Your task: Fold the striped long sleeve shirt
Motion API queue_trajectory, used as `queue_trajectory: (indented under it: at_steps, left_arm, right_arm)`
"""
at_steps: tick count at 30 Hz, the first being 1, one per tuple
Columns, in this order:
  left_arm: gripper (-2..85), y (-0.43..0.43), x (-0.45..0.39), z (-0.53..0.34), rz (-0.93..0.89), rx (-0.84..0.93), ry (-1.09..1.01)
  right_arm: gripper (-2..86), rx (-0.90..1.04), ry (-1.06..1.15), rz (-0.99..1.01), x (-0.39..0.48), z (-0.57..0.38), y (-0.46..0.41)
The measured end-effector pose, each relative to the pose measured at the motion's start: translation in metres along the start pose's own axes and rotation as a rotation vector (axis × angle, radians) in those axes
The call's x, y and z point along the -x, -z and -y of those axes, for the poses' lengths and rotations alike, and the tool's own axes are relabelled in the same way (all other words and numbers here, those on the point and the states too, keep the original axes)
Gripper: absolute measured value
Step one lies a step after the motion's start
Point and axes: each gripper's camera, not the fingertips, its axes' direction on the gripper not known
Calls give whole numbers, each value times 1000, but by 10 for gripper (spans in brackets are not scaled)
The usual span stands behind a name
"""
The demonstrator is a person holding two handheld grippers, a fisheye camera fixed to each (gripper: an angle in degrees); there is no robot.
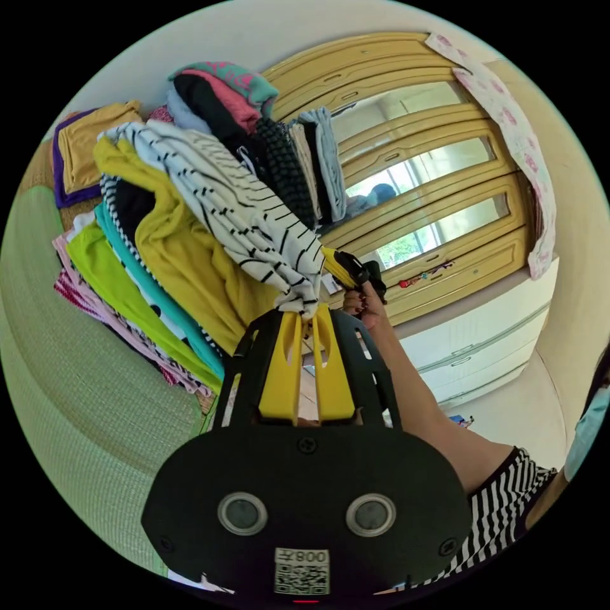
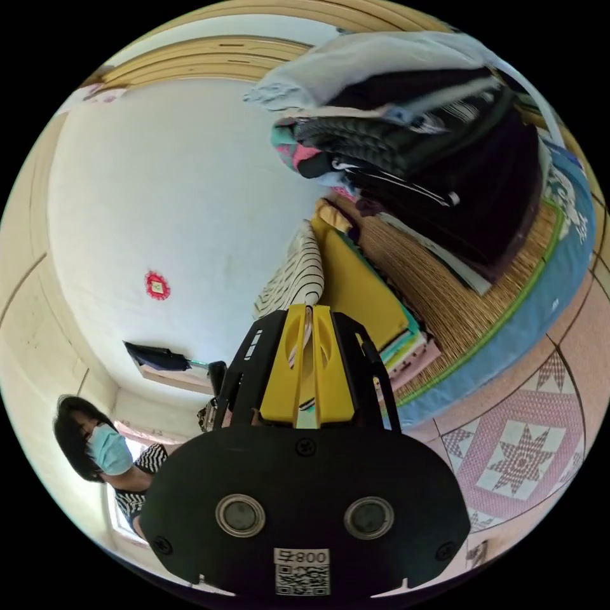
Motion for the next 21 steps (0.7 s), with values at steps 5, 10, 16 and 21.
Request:
queue_trajectory:
  at_steps: [5,10,16,21]
  left_arm:
    - [39,-18,18,-19,-37,30,105]
    - [42,-10,5,-28,-35,20,60]
    - [39,-21,-5,-51,-9,54,27]
    - [20,-23,-8,-79,9,91,2]
  right_arm:
    - [13,-34,-102,43,-33,-21,1]
    - [6,-181,-85,40,-18,-39,23]
    - [1,-230,83,-7,61,-59,11]
    - [1,-42,309,-107,150,-86,-76]
